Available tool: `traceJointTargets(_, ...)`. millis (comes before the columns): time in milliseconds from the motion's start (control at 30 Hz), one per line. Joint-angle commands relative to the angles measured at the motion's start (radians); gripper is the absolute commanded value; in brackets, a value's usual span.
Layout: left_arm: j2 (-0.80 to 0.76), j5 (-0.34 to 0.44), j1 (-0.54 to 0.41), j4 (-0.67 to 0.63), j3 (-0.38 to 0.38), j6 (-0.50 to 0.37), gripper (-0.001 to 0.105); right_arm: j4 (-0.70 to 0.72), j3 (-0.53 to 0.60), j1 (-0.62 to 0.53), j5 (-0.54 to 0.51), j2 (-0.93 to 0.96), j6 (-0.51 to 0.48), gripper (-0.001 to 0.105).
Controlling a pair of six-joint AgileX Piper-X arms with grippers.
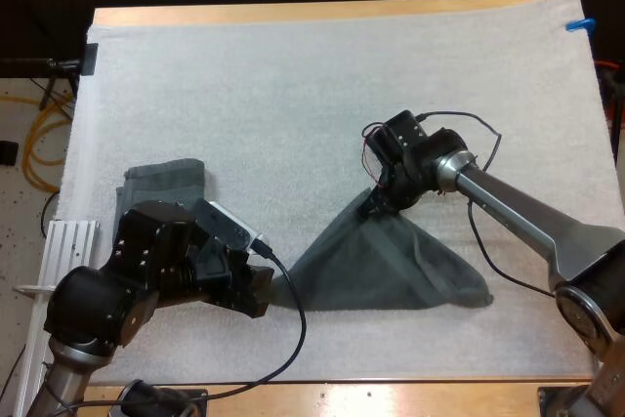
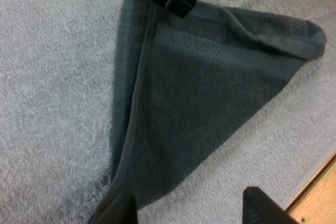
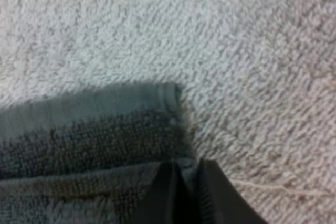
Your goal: Pick towel from pile fold and stack
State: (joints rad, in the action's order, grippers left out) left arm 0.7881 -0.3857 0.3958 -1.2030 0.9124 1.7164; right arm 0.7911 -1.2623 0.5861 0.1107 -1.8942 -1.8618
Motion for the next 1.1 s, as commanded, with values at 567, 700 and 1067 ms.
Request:
traceJointTargets(567,0.078,0.036,0.003,0.066,-0.086,0.004,0.044,0.188,-0.003,-0.001,-0.01,0.191,-0.004,0.0)
traceJointTargets(700,0.169,0.089,0.003,0.083,-0.116,0.011,0.044,0.197,-0.002,-0.001,-0.01,0.192,-0.004,0.0)
traceJointTargets(1067,0.518,0.16,0.003,0.157,-0.12,0.014,0.044,0.203,-0.002,-0.001,0.0,0.192,-0.004,0.0)
